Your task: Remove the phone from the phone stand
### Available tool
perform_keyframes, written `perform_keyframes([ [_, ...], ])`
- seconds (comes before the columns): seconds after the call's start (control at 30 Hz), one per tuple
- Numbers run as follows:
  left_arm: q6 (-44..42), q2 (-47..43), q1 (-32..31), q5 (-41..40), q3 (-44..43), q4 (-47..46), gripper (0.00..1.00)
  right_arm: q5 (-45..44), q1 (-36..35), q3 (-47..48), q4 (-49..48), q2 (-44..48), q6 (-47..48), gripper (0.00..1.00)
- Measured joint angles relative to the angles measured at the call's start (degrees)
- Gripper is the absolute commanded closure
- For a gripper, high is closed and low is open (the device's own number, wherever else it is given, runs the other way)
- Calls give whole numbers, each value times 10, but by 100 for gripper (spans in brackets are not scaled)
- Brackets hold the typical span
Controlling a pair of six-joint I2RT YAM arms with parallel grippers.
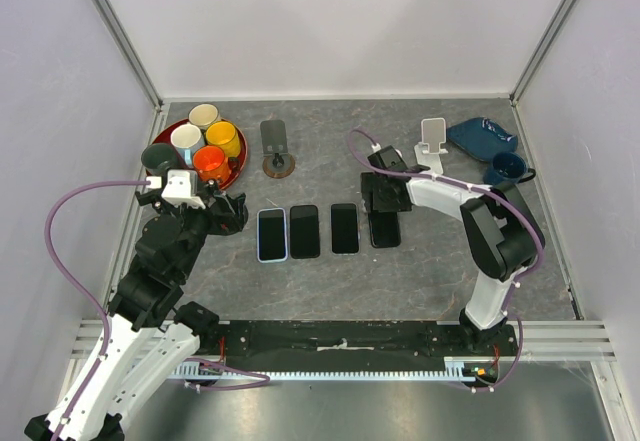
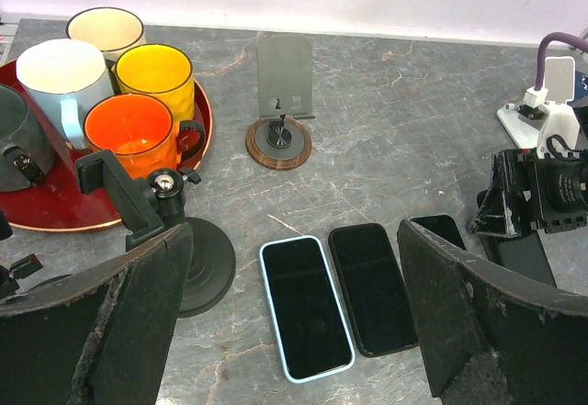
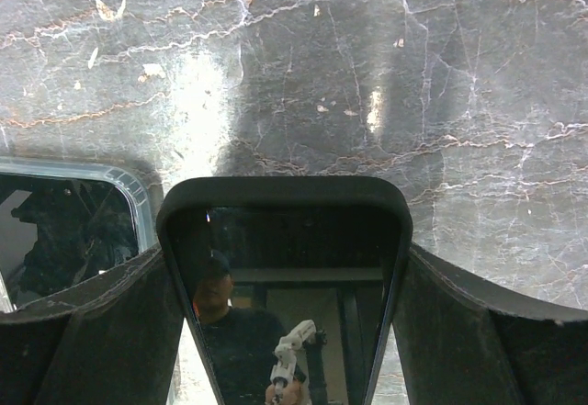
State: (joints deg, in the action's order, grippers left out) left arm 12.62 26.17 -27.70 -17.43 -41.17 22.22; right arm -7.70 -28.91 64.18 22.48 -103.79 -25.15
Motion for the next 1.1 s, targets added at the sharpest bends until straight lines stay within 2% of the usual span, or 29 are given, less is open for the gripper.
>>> perform_keyframes([
  [0.53, 0, 1, 0, 0, 0, 0, 2, -54, -39, -23, -28, 7, -40, 35],
  [1.1, 0, 1, 0, 0, 0, 0, 2, -63, -46, -38, -44, 17, -58, 5],
])
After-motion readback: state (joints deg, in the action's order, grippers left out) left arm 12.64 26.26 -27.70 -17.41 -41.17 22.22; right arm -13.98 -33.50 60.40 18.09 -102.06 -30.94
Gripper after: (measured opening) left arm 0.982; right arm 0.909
